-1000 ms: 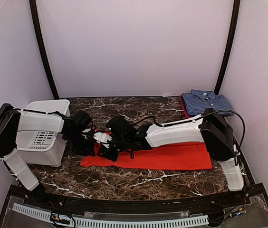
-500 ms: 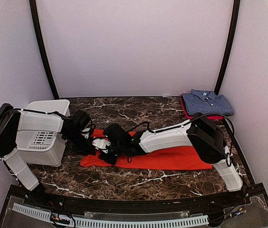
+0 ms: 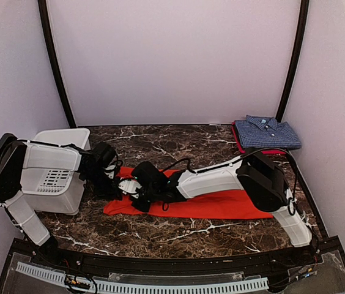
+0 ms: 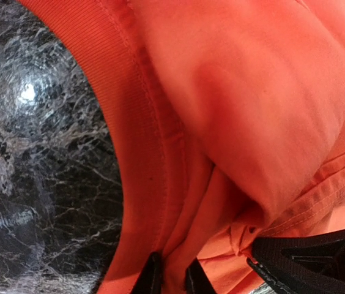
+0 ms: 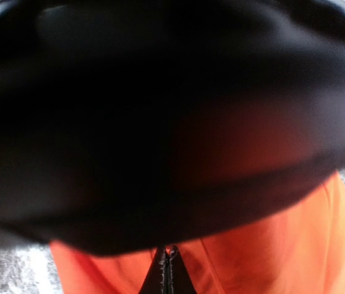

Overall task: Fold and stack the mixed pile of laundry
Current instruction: Rotate the rectangle-folded T-shirt at the center of the board.

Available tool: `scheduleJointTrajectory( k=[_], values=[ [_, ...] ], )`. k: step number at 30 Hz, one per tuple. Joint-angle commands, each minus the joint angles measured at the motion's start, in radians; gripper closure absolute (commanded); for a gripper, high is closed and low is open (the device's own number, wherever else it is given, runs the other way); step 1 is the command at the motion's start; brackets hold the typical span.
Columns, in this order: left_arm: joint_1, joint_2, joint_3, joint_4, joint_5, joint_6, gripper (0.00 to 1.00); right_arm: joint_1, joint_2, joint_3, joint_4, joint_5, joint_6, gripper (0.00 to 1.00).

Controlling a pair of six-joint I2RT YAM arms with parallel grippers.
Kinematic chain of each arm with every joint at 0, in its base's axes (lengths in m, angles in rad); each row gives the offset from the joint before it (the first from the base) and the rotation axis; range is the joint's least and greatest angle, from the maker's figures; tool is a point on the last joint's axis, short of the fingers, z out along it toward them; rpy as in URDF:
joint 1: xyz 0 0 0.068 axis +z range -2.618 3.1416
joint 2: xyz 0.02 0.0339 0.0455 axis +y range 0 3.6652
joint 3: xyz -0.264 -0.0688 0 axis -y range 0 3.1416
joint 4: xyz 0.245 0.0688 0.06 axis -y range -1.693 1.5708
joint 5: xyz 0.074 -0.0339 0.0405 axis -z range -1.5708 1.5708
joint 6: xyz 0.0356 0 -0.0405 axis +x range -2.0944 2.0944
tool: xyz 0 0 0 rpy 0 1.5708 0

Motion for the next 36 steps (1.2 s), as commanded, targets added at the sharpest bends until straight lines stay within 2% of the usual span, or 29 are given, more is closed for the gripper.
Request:
scheduleJointTrajectory(
  k=[1,7,12,22,28,30,34,36],
  values=[
    [0.010,-0.001,0.002,-0.009,-0.007,-0.001,0.92,0.013,-0.079,-0.040,0.048,0.068,-0.017,1.00],
    [0.014,0.016,0.032,-0.015,-0.024,-0.001,0.97,0.013,-0.192,-0.117,0.129,0.075,-0.007,1.00],
    [0.019,0.022,0.068,-0.030,-0.043,0.007,1.00,0.012,-0.220,-0.149,0.150,0.086,0.003,1.00],
    [0.044,0.036,0.115,-0.089,-0.092,0.022,0.99,0.011,-0.264,-0.202,0.155,0.094,0.018,1.00],
    [0.054,0.075,0.103,-0.056,-0.105,0.012,0.97,0.013,-0.248,-0.222,0.164,0.043,0.032,1.00],
    [0.054,0.090,0.113,-0.062,-0.122,0.012,0.92,0.013,-0.228,-0.213,0.159,0.000,0.050,1.00],
    [0.054,0.061,0.134,-0.079,-0.148,0.004,0.80,0.012,-0.135,-0.093,0.038,-0.063,0.075,1.00],
    [0.054,0.003,0.135,-0.085,-0.162,-0.002,0.75,0.009,-0.134,-0.086,0.018,-0.079,0.103,0.91]
  ],
)
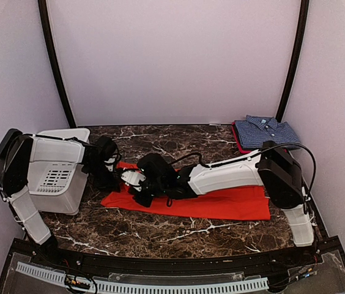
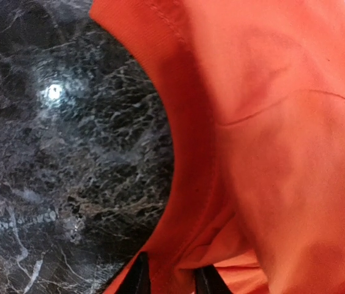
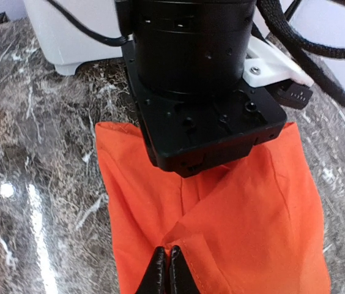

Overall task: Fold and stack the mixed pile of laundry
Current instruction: Rotate the rectangle-folded T-shirt at the center of the board.

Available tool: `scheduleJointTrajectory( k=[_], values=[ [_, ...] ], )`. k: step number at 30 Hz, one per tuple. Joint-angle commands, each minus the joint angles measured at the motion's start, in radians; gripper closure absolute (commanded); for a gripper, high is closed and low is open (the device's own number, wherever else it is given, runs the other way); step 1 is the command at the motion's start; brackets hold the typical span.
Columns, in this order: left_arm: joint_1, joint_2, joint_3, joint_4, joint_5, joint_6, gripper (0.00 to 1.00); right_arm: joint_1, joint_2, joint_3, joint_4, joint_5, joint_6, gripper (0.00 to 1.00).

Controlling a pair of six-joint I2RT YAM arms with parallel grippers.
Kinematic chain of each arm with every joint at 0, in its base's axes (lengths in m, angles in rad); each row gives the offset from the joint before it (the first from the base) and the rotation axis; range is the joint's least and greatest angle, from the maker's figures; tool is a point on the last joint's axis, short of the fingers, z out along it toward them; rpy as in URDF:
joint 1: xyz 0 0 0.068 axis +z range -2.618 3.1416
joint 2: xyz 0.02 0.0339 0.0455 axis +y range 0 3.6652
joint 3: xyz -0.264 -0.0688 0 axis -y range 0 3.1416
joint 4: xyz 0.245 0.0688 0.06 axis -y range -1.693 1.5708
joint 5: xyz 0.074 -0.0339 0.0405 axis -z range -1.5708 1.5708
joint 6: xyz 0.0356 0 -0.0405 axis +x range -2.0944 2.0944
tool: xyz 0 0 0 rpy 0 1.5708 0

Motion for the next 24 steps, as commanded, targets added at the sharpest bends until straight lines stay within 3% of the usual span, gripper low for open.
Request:
scheduleJointTrajectory(
  k=[1,5,9,18,24],
  values=[
    [0.008,-0.098,0.024,-0.048,-0.062,-0.009,0.74,-0.003,0.021,0.046,-0.066,-0.089,0.071,0.86],
    [0.007,-0.191,0.044,-0.088,-0.086,-0.006,0.68,-0.064,-0.111,-0.026,-0.058,-0.184,0.142,0.59],
    [-0.004,-0.224,0.052,-0.078,-0.023,0.010,0.66,-0.146,-0.276,-0.123,-0.056,-0.228,0.190,0.51],
    [-0.205,-0.142,0.050,-0.045,-0.019,-0.027,0.67,-0.382,-0.342,-0.229,-0.341,-0.114,0.251,0.53],
    [-0.236,-0.038,0.026,0.011,-0.045,-0.093,0.67,-0.527,-0.314,-0.327,-0.428,-0.069,0.317,0.56]
  ],
)
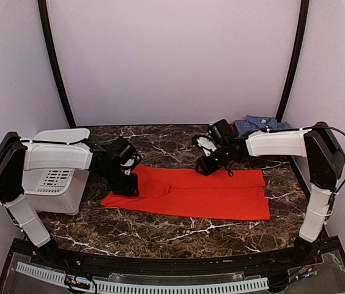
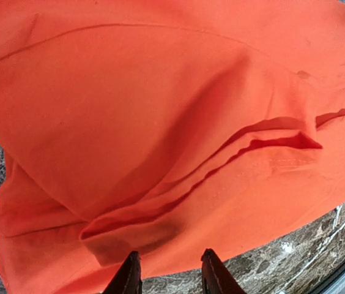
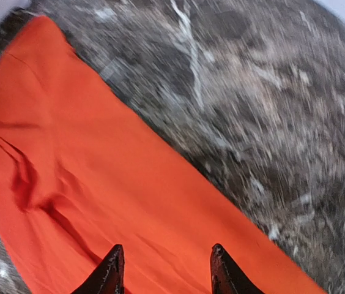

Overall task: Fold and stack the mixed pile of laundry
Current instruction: Rotate the rectangle-folded T-shirt at the center of the board.

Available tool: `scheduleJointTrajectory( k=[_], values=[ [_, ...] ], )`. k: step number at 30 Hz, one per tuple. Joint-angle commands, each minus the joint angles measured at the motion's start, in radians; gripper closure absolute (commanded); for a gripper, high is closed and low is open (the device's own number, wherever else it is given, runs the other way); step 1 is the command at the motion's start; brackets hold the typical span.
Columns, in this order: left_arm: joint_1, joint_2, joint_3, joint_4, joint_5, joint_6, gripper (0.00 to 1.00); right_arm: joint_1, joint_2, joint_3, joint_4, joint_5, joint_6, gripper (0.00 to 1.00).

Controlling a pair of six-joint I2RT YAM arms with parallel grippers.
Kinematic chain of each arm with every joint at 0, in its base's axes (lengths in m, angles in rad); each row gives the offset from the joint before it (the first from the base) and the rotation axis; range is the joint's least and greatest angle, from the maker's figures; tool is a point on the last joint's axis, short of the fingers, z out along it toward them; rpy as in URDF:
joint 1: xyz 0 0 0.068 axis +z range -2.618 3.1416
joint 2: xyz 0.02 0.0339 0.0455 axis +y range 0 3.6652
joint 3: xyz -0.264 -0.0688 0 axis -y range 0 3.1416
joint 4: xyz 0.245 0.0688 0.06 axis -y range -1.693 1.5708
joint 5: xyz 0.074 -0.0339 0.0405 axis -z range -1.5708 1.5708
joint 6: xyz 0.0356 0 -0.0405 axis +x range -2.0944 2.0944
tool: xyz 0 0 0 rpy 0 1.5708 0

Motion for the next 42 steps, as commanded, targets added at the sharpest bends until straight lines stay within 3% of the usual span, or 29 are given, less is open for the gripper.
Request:
scheduleJointTrajectory(
  k=[1,5,12,20,24,27,32,37,42],
  values=[
    [0.002,0.073,-0.007,0.026,-0.042,-0.052,0.67,-0.075,0.029,-0.072,-0.133,0.054,0.078,0.56],
    [0.026,0.180,0.054,0.028,-0.075,-0.037,0.67,-0.090,0.066,-0.097,-0.204,0.070,0.123,0.58],
    [0.142,0.351,0.229,0.015,-0.111,0.040,0.68,-0.050,0.084,-0.119,-0.259,-0.073,0.196,0.62],
    [0.197,0.628,0.730,-0.009,-0.022,0.237,0.69,0.217,0.016,-0.134,-0.087,-0.405,0.359,0.57],
    [0.198,0.624,0.849,-0.089,-0.033,0.258,0.69,0.219,-0.091,-0.096,-0.108,-0.375,0.350,0.55],
    [0.198,0.527,0.822,-0.102,-0.065,0.267,0.68,0.172,-0.162,-0.088,-0.190,-0.277,0.297,0.54],
    [0.187,0.372,0.624,-0.049,-0.041,0.236,0.67,0.103,-0.199,-0.168,-0.249,-0.191,0.225,0.56],
    [0.143,0.315,0.467,0.012,0.006,0.197,0.67,0.121,-0.171,-0.255,-0.187,-0.263,0.229,0.66],
    [0.100,0.358,0.425,0.066,0.029,0.164,0.69,0.186,-0.140,-0.314,-0.149,-0.282,0.285,0.78]
  ],
)
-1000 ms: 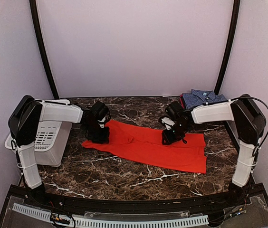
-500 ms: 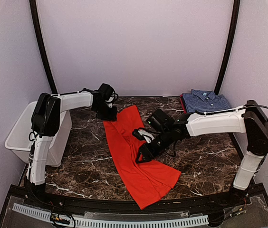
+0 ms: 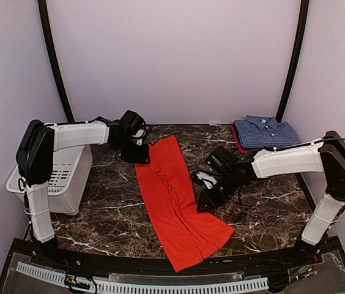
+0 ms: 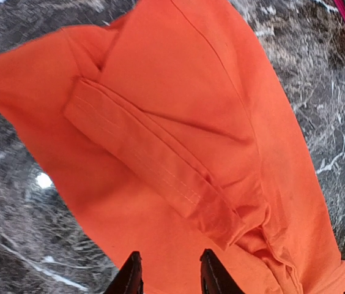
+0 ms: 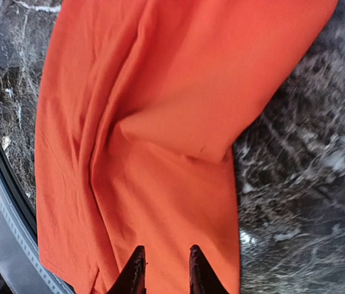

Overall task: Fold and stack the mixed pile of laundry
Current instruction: Rotate the rectangle-folded T-shirt at the center of the board.

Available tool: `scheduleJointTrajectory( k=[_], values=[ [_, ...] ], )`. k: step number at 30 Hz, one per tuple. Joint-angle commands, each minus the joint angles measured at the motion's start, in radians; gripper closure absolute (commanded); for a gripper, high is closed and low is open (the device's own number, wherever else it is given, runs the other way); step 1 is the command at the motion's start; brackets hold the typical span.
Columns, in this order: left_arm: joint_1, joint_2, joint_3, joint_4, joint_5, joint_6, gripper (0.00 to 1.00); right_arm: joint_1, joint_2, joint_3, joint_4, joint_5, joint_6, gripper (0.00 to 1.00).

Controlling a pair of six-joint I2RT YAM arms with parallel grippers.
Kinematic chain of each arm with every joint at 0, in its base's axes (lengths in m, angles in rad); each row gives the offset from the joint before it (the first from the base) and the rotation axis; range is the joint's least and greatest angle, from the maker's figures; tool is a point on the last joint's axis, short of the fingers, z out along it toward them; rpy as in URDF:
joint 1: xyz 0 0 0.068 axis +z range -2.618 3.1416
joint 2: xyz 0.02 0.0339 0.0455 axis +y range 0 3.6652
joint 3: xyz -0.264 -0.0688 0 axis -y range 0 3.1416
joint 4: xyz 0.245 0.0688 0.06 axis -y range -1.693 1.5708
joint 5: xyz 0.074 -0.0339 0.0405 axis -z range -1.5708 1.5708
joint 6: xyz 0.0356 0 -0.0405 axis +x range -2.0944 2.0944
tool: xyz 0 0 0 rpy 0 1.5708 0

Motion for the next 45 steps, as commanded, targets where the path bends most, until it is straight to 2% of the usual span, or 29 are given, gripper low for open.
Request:
scheduleJointTrajectory(
  k=[1,5,10,14,16,19,22,24,27,31,38,45],
  values=[
    [-0.031,0.036,-0.048,0.051,0.046,-0.045,0.69,0.067,0.020,-0.050,0.037,-0.025,0.055,0.79],
    [-0.032,0.105,-0.037,0.108,0.040,-0.048,0.70,0.119,0.023,-0.132,0.075,-0.038,0.159,0.85],
    [-0.032,0.265,0.111,0.111,0.046,-0.016,0.71,0.250,0.046,-0.183,0.154,-0.097,0.289,0.86],
    [-0.030,0.396,0.310,0.053,0.035,0.026,0.71,0.336,0.082,-0.082,0.169,-0.146,0.307,0.85],
    [-0.020,0.458,0.432,0.014,0.025,0.045,0.71,0.342,0.079,-0.010,0.144,-0.136,0.286,0.79],
    [-0.006,0.502,0.564,-0.052,0.032,0.071,0.70,0.321,0.046,0.108,0.060,-0.065,0.208,0.72],
    [-0.004,0.462,0.641,-0.111,0.039,0.103,0.68,0.250,0.005,0.186,-0.009,-0.003,0.119,0.70],
    [-0.004,0.402,0.631,-0.136,0.047,0.107,0.67,0.154,-0.024,0.196,-0.019,0.023,0.076,0.69],
    [-0.003,0.281,0.539,-0.141,0.029,0.109,0.66,0.015,-0.039,0.197,0.004,0.049,0.030,0.69],
    [0.000,0.177,0.396,-0.112,0.038,0.095,0.65,-0.118,0.051,0.265,0.043,0.106,-0.017,0.69],
    [-0.002,0.101,0.127,0.064,0.137,0.023,0.66,-0.194,0.312,0.512,0.022,0.193,-0.054,0.70],
    [-0.016,0.110,0.057,0.161,0.172,-0.007,0.66,-0.214,0.532,0.719,-0.031,0.227,-0.094,0.72]
  ],
)
